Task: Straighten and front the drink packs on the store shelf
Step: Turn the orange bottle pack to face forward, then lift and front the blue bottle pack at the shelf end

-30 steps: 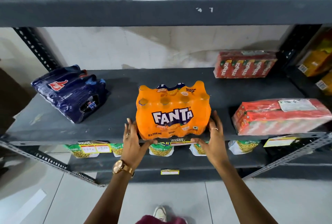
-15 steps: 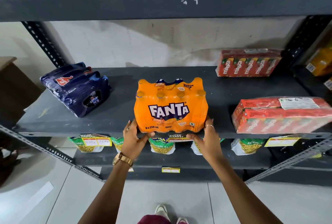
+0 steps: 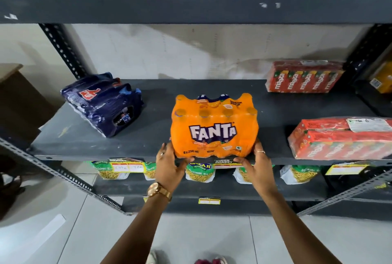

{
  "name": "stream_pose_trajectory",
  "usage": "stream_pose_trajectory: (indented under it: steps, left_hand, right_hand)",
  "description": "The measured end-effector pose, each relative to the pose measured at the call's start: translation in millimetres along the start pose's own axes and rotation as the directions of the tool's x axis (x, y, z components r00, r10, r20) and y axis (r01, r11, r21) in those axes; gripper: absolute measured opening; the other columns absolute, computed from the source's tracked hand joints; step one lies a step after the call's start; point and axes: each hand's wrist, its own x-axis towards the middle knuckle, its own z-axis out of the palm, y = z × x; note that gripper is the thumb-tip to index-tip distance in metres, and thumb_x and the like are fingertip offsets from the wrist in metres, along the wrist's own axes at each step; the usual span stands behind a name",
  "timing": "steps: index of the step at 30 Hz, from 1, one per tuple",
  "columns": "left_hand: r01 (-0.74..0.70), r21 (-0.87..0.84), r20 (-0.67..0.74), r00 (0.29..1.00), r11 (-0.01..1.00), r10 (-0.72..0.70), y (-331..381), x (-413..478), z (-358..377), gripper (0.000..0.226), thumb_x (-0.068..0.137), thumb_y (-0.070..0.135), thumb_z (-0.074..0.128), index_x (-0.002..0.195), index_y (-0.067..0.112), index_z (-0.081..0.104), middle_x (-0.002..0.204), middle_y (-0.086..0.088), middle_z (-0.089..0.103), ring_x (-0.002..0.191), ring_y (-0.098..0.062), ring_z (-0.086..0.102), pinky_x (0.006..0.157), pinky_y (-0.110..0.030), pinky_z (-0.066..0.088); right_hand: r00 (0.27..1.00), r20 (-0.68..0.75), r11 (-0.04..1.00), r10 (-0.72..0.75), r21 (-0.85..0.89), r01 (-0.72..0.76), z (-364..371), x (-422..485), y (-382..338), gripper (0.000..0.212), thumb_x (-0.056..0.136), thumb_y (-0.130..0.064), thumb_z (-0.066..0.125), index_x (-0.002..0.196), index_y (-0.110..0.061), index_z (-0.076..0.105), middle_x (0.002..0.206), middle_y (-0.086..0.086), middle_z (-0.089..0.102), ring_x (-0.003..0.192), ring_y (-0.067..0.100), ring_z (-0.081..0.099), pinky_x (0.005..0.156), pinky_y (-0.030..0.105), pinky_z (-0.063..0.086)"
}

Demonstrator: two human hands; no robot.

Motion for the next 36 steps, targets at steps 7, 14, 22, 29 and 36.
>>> stream_pose_trajectory:
  steps: [7, 14, 22, 29, 36]
  left_hand:
    - [-0.298, 0.052, 0.158, 0.945, 0.953, 0.287, -2, 15, -111, 0.085, 0.075, 0.042, 0.075, 0.144, 0.021, 0.031, 0.148, -0.002, 0.04, 0.138, -0.018, 0.031, 0.111, -0.025, 0.019]
    - [-0.125, 0.415, -0.266, 0.931, 0.901, 0.251, -49, 175, -262, 0.057, 0.089, 0.045, 0.055, 0.129, 0.006, 0.047, 0.126, -0.025, 0.054, 0.117, -0.041, 0.048, 0.1, -0.046, 0.037]
    - [0.248, 0.396, -0.197, 0.963, 0.884, -0.182, -82, 257, -275, 0.085, 0.082, 0.077, 0.031, 0.102, 0.002, 0.065, 0.111, -0.025, 0.065, 0.103, -0.04, 0.06, 0.084, -0.044, 0.047]
    - [0.07, -0.462, -0.138, 0.979, 0.884, -0.15, -111, 238, -260, 0.051, 0.102, 0.037, 0.026, 0.134, 0.004, 0.047, 0.141, -0.019, 0.048, 0.132, -0.028, 0.042, 0.115, -0.037, 0.026]
    - [0.425, -0.215, 0.265, 0.892, 0.879, -0.367, -53, 251, -310, 0.079, 0.086, 0.069, 0.034, 0.122, 0.001, 0.051, 0.109, -0.024, 0.063, 0.074, -0.04, 0.07, 0.056, -0.045, 0.061]
  right_hand:
    - [0.846, -0.466, 0.965, -0.258, -0.079, 0.251, 68, -65, -93, 0.075, 0.08, -0.055, 0.059, 0.133, -0.006, 0.038, 0.132, 0.012, 0.043, 0.122, 0.032, 0.043, 0.103, 0.045, 0.037]
    - [0.996, 0.084, 0.877, -0.038, 0.481, -0.007, 245, -17, -250, 0.036, 0.077, -0.046, 0.071, 0.108, -0.038, 0.056, 0.117, -0.017, 0.061, 0.105, 0.0, 0.056, 0.093, 0.026, 0.046]
    - [0.841, 0.277, 0.532, 0.466, 0.671, -0.516, 292, 79, -277, 0.037, 0.062, -0.034, 0.085, 0.085, -0.01, 0.067, 0.085, 0.004, 0.071, 0.082, 0.023, 0.068, 0.068, 0.03, 0.054]
    - [0.976, -0.198, 0.948, -0.091, 0.282, 0.146, 311, 65, -255, 0.107, 0.041, -0.033, 0.092, 0.129, -0.022, 0.032, 0.131, -0.001, 0.038, 0.121, 0.007, 0.044, 0.103, 0.015, 0.037]
    - [0.994, -0.103, 0.899, 0.037, 0.437, 0.011, 304, 54, -258, 0.126, 0.03, -0.041, 0.096, 0.138, -0.026, 0.032, 0.117, -0.015, 0.06, 0.108, -0.003, 0.059, 0.085, 0.014, 0.051]
